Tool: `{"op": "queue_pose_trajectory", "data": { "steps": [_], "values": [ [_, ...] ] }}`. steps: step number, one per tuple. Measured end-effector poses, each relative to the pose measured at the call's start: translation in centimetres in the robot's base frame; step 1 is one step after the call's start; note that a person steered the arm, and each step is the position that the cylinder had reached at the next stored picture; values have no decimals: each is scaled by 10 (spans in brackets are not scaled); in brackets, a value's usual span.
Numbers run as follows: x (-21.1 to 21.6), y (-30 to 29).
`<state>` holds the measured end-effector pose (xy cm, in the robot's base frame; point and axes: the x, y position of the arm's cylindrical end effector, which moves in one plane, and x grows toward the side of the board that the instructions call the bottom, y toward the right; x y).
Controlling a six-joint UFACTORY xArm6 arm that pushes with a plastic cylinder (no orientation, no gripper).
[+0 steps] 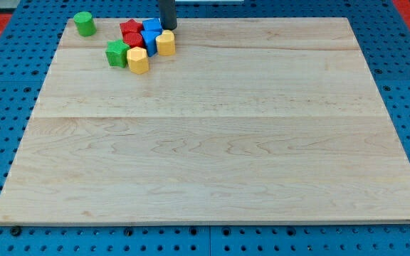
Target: Adjust the cube and yellow blocks to form a group
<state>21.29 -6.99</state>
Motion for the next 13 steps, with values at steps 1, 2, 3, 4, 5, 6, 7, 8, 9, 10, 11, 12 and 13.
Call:
{"op": "queue_pose_trajectory", "data": {
  "steps": [1,2,3,4,5,6,7,8,9,10,11,12,13],
  "values": [
    [5,13],
    [21,30],
    [42,30],
    [47,37],
    [51,36],
    [53,36],
    [70,25],
    [70,25],
    [48,49],
    [28,33],
    [53,12],
    [68,-3],
    [60,26]
  ]
}}
